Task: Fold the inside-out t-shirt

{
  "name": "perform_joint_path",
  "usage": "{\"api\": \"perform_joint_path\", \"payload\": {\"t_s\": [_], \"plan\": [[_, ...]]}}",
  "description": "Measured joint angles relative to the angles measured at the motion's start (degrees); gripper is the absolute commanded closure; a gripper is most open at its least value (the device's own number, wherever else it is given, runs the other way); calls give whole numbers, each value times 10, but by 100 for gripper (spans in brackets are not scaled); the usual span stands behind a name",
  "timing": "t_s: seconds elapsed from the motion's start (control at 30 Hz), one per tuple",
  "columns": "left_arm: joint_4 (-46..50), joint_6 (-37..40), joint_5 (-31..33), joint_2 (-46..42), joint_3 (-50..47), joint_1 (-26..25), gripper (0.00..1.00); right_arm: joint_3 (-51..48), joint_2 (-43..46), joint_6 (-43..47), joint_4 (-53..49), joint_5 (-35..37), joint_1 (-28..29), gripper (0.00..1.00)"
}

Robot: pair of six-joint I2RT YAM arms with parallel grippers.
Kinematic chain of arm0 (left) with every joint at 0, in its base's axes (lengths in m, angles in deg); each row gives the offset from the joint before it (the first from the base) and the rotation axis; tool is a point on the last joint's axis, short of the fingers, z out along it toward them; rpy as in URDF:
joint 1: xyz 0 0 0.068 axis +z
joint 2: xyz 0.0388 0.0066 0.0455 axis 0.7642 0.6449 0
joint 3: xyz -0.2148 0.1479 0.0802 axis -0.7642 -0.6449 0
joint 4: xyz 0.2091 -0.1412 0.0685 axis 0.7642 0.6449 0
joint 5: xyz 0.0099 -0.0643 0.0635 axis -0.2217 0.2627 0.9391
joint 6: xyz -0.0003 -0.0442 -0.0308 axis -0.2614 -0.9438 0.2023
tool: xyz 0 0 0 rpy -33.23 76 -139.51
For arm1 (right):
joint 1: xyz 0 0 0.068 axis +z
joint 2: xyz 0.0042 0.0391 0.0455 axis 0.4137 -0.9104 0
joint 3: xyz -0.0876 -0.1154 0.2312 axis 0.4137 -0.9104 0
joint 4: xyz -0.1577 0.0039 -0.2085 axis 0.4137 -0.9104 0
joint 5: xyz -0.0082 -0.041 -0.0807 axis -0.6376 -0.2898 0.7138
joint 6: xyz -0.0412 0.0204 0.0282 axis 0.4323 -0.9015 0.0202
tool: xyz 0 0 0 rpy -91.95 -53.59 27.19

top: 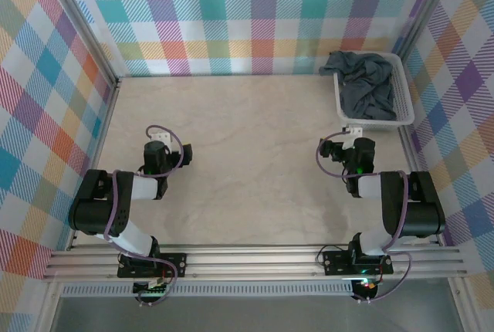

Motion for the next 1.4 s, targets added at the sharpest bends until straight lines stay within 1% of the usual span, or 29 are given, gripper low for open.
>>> {"api": "perform_joint_path", "payload": {"t_s": [0.67,0.73,0.77,0.83,0.87,0.93,0.97,1.03,1.1,1.2,1.4], "plan": [[0,0,0,0,0,0,0,0,1,0,-3,-2,0,0],[2,0,0,-3,0,0,0,10,21,0,-50,1,1,0],[16,1,1,-15,0,-2,0,20,46,-2,-95,8,3,0],[75,2,8,-70,3,-10,0,59,102,-30,-188,30,5,0],[113,-2,12,-116,8,-16,0,100,125,-48,-242,41,6,0],[184,-17,13,-205,35,-30,0,198,135,-83,-324,57,6,0],[222,-29,13,-246,62,-39,0,269,121,-105,-370,64,5,0],[286,-53,11,-293,123,-57,0,415,65,-139,-453,66,-2,0],[348,-80,4,-321,187,-82,0,570,-23,-166,-518,66,-10,0],[419,-109,-16,-339,235,-115,0,740,-152,-197,-588,69,-28,0],[533,-131,-61,-340,231,-154,0,1046,-442,-235,-763,73,-88,0]]}}
